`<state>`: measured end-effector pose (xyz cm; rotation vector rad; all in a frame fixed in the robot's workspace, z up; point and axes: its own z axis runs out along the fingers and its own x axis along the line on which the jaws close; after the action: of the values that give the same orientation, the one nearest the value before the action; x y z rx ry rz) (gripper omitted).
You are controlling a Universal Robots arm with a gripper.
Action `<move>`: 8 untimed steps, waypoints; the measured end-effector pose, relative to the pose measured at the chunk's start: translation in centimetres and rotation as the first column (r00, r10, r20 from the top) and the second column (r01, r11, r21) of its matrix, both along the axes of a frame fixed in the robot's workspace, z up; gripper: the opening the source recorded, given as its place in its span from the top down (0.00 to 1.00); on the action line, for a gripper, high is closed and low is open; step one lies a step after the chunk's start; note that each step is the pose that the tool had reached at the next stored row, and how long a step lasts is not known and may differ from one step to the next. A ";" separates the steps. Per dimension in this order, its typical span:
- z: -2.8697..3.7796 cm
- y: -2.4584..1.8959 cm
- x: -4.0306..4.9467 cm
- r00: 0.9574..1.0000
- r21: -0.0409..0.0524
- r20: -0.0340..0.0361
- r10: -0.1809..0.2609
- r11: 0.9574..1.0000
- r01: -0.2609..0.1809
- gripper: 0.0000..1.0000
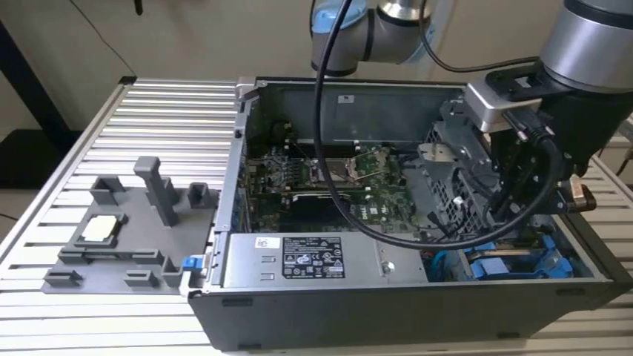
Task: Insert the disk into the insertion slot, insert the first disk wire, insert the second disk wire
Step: 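Insert the second disk wire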
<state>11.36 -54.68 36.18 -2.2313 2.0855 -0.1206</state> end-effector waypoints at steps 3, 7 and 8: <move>-0.02 -0.35 0.35 1.000 0.000 -0.018 0.000 1.000 0.000 0.84; -0.05 -1.00 0.73 0.999 0.000 -0.037 0.000 1.000 0.000 0.84; -0.06 -1.20 0.83 0.999 0.000 -0.042 0.000 1.000 0.000 0.84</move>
<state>12.18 -55.87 36.12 -2.2532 2.1064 -0.0753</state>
